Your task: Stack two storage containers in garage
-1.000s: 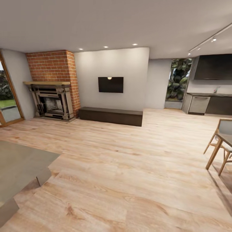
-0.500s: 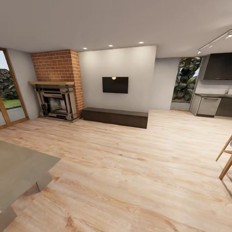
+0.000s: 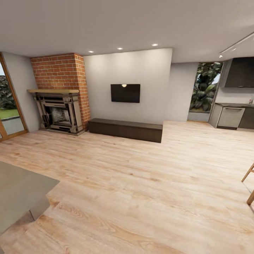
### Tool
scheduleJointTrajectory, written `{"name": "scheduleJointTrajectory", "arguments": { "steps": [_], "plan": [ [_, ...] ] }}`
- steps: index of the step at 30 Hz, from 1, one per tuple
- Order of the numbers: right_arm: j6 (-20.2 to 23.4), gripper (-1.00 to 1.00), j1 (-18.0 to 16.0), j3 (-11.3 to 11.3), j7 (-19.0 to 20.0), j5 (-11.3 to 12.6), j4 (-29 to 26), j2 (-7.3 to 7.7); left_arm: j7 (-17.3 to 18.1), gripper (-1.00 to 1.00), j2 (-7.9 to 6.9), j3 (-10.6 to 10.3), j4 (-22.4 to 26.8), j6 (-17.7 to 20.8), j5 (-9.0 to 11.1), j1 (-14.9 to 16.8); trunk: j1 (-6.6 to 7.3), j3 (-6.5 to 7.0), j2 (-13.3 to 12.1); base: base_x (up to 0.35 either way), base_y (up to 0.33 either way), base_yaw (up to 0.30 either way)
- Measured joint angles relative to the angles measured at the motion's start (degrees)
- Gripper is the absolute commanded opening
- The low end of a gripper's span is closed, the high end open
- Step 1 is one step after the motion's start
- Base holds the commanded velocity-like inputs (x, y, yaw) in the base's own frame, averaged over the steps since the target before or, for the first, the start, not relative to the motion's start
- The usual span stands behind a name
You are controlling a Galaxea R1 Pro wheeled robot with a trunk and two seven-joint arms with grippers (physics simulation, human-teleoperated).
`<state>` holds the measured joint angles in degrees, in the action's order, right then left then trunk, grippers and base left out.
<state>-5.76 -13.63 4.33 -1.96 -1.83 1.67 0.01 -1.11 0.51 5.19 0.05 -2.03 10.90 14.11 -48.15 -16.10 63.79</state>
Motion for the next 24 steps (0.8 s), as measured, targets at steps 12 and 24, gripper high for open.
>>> {"name": "scheduleJointTrajectory", "arguments": {
  "steps": [12,24],
  "plan": [
    [-0.1,1.00,0.0,0.0,0.0,0.0,0.0,-0.03,0.0,1.00,0.00,0.0,0.0,0.0,0.0,0.0,0.00,0.00,0.0,0.319,-0.073,0.000],
    [-0.1,1.00,0.0,0.0,0.0,0.0,0.0,-0.26,0.0,1.00,0.00,0.0,0.0,0.0,0.0,0.0,0.00,0.00,0.0,0.319,-0.073,0.000]
  ]
}}
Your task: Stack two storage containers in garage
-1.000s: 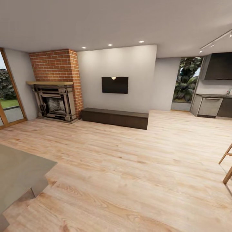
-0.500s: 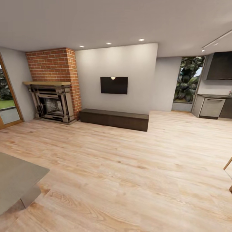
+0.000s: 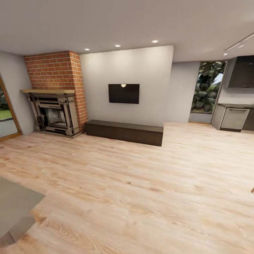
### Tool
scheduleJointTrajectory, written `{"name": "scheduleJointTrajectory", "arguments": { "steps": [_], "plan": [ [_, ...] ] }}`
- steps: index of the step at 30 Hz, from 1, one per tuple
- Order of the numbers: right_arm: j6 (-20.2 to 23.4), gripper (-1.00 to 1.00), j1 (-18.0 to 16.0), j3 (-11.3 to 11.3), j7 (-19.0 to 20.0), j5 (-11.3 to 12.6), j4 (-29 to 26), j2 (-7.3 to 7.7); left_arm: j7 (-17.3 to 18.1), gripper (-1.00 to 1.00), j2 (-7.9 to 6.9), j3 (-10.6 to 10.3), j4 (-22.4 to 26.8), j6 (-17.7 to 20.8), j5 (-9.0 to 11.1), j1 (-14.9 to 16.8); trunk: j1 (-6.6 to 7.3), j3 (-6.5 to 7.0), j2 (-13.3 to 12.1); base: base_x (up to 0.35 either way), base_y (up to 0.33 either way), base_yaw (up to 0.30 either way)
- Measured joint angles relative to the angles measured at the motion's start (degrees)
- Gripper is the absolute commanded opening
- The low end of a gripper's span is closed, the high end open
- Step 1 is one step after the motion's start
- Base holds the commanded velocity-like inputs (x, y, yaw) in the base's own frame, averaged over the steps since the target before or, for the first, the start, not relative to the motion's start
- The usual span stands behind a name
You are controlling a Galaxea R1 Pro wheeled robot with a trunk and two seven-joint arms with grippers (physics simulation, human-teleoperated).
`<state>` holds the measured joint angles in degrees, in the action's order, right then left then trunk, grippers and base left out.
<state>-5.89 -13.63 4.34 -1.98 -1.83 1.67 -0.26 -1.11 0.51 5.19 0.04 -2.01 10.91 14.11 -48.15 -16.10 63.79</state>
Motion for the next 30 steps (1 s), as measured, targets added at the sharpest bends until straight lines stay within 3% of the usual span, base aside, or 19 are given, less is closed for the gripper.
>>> {"name": "scheduleJointTrajectory", "arguments": {
  "steps": [30],
  "plan": [
    [-0.1,1.00,0.0,0.4,0.1,-0.4,0.0,0.41,0.0,1.00,0.00,0.0,0.0,0.0,-0.1,0.0,0.00,0.00,0.0,0.319,-0.073,0.000]
  ]
}}
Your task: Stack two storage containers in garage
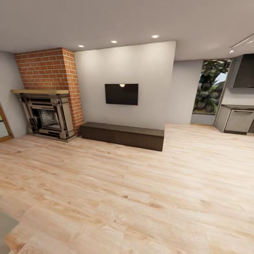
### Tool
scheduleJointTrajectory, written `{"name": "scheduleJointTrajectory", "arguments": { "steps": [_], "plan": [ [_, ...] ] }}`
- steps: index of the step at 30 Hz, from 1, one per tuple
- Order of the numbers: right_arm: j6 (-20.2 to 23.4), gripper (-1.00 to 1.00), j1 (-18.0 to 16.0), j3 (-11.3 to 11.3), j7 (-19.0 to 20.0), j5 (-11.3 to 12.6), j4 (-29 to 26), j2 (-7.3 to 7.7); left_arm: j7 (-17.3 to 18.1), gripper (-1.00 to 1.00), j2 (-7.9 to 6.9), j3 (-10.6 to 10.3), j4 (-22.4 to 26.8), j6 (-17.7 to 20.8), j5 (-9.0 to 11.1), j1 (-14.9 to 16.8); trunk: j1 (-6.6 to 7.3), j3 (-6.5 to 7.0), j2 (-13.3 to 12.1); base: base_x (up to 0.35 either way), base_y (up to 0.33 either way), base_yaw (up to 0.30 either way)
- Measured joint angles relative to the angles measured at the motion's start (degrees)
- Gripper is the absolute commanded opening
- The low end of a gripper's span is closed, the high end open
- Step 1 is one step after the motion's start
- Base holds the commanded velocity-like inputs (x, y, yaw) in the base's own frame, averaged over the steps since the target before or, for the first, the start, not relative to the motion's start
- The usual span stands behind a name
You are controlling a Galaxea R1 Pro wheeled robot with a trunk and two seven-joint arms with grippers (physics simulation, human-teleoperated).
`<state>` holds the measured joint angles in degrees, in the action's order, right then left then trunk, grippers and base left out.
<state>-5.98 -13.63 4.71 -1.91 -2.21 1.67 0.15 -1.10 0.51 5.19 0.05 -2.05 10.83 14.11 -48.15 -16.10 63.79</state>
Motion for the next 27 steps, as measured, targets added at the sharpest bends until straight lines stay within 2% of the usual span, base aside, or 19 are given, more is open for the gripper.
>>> {"name": "scheduleJointTrajectory", "arguments": {
  "steps": [16,27],
  "plan": [
    [-0.1,1.00,0.0,-0.1,0.2,0.0,0.0,-0.51,0.1,1.00,0.00,0.0,0.0,0.0,-0.1,0.0,0.00,0.00,0.0,0.319,-0.072,0.000],
    [-0.1,1.00,0.0,-0.2,0.1,0.1,0.0,-0.75,0.1,1.00,0.00,0.0,0.0,0.0,-0.1,0.0,0.00,0.00,0.0,0.319,-0.008,0.000]
  ]
}}
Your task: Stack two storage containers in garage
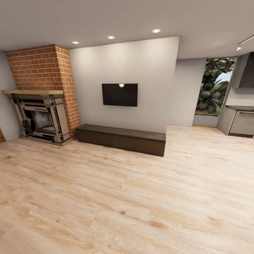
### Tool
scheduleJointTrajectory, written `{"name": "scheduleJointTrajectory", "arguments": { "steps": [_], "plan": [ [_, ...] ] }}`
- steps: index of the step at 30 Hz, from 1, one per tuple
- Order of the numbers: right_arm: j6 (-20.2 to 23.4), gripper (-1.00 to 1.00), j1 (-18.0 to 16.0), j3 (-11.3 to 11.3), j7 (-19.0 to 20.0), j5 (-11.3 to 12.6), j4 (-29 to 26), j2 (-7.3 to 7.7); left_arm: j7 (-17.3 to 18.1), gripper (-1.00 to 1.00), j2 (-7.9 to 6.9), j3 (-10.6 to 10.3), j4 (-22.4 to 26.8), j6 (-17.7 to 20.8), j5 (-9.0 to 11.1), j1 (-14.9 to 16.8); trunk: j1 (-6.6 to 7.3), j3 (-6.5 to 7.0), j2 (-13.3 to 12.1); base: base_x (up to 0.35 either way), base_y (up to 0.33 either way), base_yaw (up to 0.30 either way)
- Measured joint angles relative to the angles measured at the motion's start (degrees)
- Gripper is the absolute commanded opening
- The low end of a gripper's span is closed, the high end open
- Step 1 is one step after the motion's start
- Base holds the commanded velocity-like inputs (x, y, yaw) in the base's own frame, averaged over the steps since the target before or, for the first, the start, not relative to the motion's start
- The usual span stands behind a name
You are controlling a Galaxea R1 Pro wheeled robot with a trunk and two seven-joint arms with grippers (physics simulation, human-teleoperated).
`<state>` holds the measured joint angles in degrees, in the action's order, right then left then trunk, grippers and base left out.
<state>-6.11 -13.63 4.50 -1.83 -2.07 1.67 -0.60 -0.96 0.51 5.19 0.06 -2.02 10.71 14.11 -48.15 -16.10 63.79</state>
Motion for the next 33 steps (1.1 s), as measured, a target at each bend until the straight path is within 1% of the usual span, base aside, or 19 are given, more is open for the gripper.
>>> {"name": "scheduleJointTrajectory", "arguments": {
  "steps": [33],
  "plan": [
    [0.0,1.00,0.0,0.0,0.0,0.0,0.0,0.05,0.0,1.00,0.00,0.0,0.0,-0.5,0.0,0.0,0.00,0.00,0.0,0.319,0.000,0.000]
  ]
}}
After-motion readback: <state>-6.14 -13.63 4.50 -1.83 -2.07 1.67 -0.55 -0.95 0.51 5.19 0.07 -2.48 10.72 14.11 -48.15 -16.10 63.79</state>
